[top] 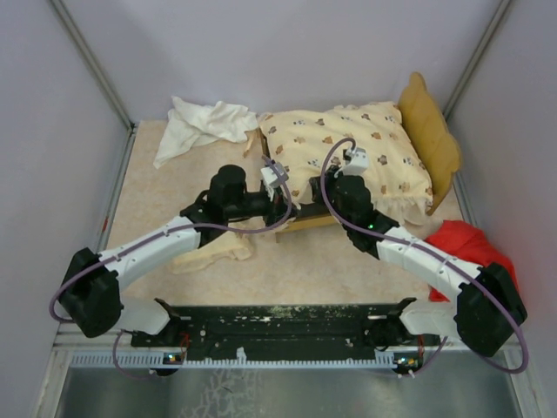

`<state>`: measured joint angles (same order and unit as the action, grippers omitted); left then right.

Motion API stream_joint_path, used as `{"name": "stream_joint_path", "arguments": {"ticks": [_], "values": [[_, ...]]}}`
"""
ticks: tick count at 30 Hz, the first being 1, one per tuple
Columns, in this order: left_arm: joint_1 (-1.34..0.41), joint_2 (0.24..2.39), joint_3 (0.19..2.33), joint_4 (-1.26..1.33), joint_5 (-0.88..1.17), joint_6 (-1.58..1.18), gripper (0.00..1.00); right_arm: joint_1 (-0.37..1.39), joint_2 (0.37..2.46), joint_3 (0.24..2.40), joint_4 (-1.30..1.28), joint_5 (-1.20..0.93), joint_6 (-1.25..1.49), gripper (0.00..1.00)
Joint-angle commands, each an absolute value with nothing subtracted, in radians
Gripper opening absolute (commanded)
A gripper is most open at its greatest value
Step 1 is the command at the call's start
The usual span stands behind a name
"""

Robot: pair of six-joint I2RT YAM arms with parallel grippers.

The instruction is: Set up the pet bed

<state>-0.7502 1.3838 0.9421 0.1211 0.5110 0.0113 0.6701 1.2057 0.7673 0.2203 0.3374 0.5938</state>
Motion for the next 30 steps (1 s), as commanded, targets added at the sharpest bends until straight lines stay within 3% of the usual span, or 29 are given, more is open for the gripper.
{"name": "stream_joint_path", "arguments": {"ticks": [1,6,12,18,22,30], "values": [[-0.755,1.352,0.930,0.332,0.703,-0.253,0.04,0.651,1.202,0.819,0.297,0.337,0.581,0.00],[-0.754,1.394,0.808,0.558,0.783,-0.434,0.19,0.643,1.208,0.816,0.301,0.334,0.579,0.00],[-0.749,1.379,0.857,0.242,0.644,-0.167,0.38,0.640,1.211,0.816,0.298,0.333,0.576,0.00],[-0.749,1.304,0.920,-0.051,0.426,0.139,0.39,0.635,1.213,0.818,0.299,0.332,0.570,0.00],[-0.748,1.285,0.912,-0.071,0.289,0.258,0.42,0.634,1.212,0.817,0.305,0.324,0.573,0.00],[-0.747,1.385,0.904,-0.006,0.346,0.339,0.45,0.634,1.215,0.823,0.307,0.319,0.578,0.00]]}}
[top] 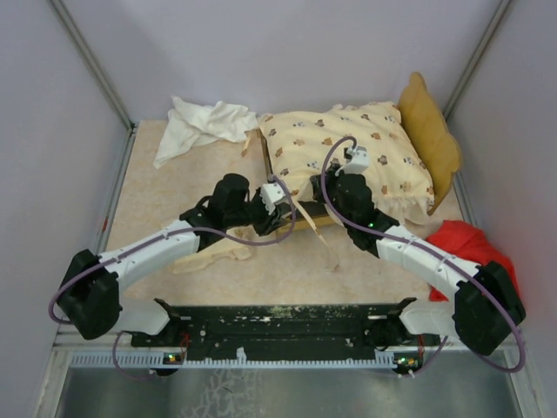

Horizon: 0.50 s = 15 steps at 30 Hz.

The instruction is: Set up the pet bed

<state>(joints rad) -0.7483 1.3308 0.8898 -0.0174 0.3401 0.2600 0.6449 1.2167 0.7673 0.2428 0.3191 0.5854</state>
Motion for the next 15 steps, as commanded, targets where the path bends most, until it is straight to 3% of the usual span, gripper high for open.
{"name": "stream_joint_path", "arguments": {"ticks": [1,5,8,15], "values": [[-0.747,1.402,0.904,-0.003,0.346,0.345,0.45,0.634,1.215,0.824,0.307,0.317,0.579,0.00],[-0.747,1.432,0.918,-0.011,0.333,0.346,0.30,0.634,1.218,0.825,0.310,0.308,0.581,0.00],[-0.747,1.415,0.945,-0.011,0.357,0.340,0.03,0.634,1.219,0.823,0.310,0.309,0.582,0.00],[-0.746,1.327,0.986,0.055,0.478,0.209,0.00,0.628,1.210,0.817,0.310,0.326,0.569,0.00]]}}
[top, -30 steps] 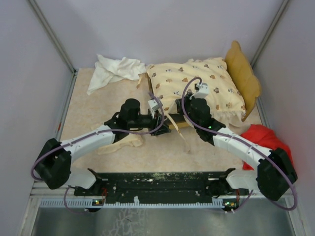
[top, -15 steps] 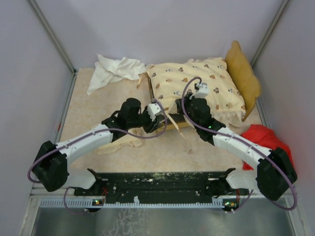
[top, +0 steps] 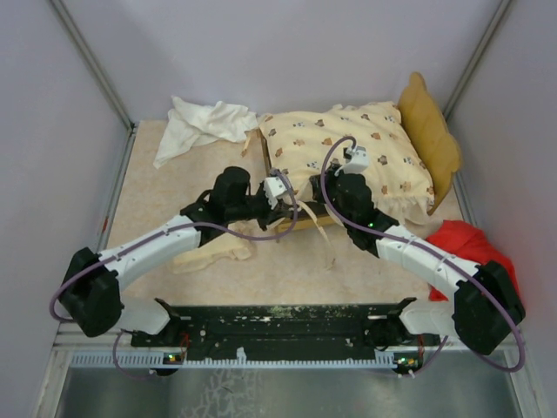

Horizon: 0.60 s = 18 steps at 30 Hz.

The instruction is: Set up the pet bed

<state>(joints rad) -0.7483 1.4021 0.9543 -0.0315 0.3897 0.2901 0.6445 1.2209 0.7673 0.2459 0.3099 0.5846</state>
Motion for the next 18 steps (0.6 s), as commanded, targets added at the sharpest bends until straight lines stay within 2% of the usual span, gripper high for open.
{"name": "stream_joint_path", "arguments": {"ticks": [1,9,18], "values": [[-0.744,1.320,0.980,0.080,0.490,0.188,0.00,0.626,1.209,0.819,0.312,0.326,0.568,0.00],[-0.713,1.320,0.981,0.321,0.633,0.014,0.00,0.607,1.214,0.842,0.308,0.331,0.559,0.00],[-0.706,1.394,1.071,0.299,0.627,0.141,0.00,0.604,1.233,0.839,0.313,0.307,0.548,0.00]]}}
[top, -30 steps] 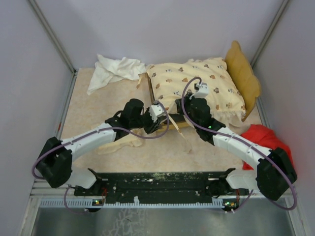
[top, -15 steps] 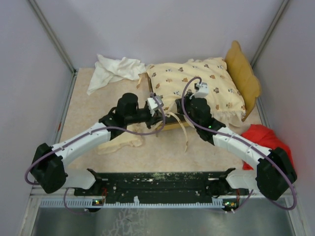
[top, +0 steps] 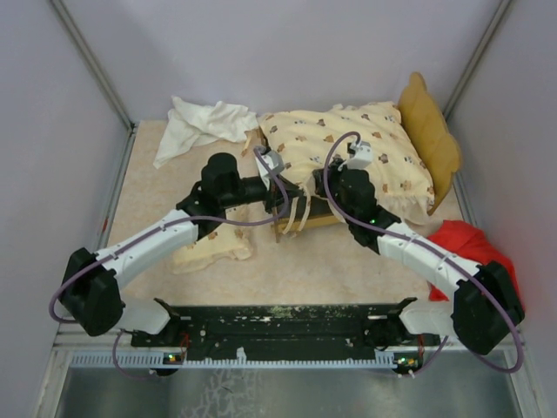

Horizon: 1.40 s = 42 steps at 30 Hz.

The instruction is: Set up the pet bed

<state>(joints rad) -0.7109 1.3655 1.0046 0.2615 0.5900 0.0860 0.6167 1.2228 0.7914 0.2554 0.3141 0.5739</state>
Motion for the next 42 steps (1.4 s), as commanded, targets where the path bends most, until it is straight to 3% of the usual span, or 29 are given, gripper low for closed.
{"name": "stream_joint_path", "arguments": {"ticks": [1,4,11,19,21,26,27,29,30,31,35,42], "values": [[-0.703,1.402,1.078,0.283,0.617,0.147,0.00,0.603,1.235,0.837,0.310,0.293,0.536,0.00],[-0.691,1.420,1.080,0.274,0.616,0.177,0.00,0.603,1.225,0.830,0.287,0.265,0.490,0.00],[-0.675,1.453,1.099,0.278,0.621,0.253,0.00,0.603,1.091,0.750,0.228,0.167,0.349,0.34],[-0.666,1.470,1.106,0.303,0.631,0.228,0.00,0.603,0.981,0.538,0.450,-0.120,0.185,0.53],[-0.666,1.473,1.104,0.317,0.636,0.214,0.00,0.603,1.004,0.531,0.488,-0.146,0.149,0.54],[-0.662,1.481,1.107,0.331,0.631,0.190,0.00,0.603,1.100,0.584,0.474,-0.082,0.094,0.52],[-0.661,1.482,1.107,0.333,0.628,0.185,0.00,0.602,1.119,0.590,0.487,-0.066,0.091,0.47],[-0.660,1.471,1.105,0.330,0.609,0.167,0.04,0.603,1.157,0.629,0.488,-0.023,0.105,0.18],[-0.658,1.461,1.101,0.320,0.586,0.154,0.08,0.603,1.171,0.651,0.477,-0.004,0.117,0.06],[-0.658,1.447,1.097,0.299,0.559,0.143,0.15,0.603,1.183,0.674,0.470,0.002,0.125,0.00],[-0.658,1.354,1.010,0.226,0.441,0.131,0.39,0.603,1.212,0.723,0.472,0.018,0.172,0.00],[-0.662,1.265,0.768,0.295,0.411,0.030,0.48,0.580,1.289,0.783,0.449,0.046,0.230,0.00]]}}
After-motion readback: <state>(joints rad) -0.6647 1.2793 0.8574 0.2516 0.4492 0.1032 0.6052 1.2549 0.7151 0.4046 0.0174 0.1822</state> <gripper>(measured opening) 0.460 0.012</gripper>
